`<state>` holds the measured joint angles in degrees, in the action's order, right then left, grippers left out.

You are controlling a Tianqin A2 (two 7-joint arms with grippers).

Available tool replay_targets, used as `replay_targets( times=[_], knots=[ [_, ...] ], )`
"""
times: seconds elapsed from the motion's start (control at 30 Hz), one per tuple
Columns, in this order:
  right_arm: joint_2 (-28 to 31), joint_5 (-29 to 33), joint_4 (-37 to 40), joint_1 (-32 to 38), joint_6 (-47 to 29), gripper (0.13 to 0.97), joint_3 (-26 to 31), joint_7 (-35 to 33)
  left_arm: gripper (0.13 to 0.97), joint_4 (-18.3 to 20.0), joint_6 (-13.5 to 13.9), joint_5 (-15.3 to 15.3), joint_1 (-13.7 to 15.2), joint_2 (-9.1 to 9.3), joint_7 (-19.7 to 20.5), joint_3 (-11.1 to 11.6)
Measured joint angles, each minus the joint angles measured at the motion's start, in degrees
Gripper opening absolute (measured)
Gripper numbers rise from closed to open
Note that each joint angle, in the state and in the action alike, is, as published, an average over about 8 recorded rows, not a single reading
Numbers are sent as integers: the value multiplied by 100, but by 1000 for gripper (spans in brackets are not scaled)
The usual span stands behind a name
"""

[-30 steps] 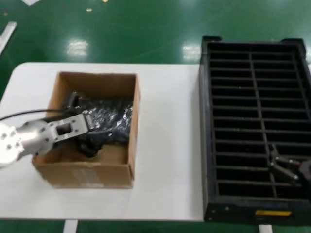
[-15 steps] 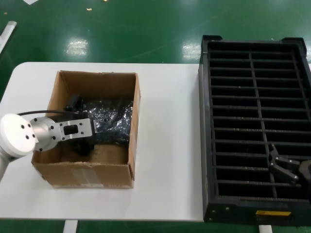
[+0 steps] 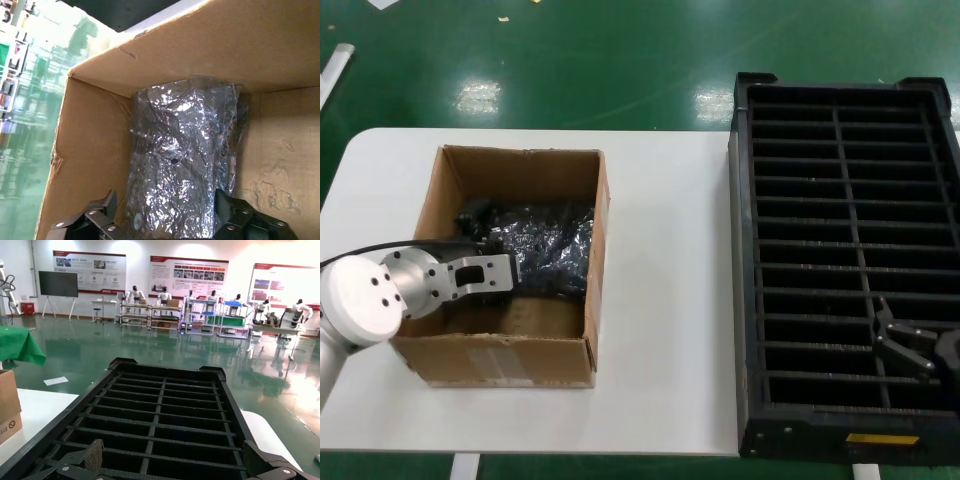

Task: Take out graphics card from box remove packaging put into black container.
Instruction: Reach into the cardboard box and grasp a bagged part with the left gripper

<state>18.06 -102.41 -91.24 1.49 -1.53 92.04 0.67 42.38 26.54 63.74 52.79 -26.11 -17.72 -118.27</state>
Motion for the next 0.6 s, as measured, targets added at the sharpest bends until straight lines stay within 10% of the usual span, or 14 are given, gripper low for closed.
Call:
replay_targets(
  times=[0.6],
  knots=[
    [0,0,0,0,0,966,0,0,385,208,-285,14,-211,-86,-385,52]
  ],
)
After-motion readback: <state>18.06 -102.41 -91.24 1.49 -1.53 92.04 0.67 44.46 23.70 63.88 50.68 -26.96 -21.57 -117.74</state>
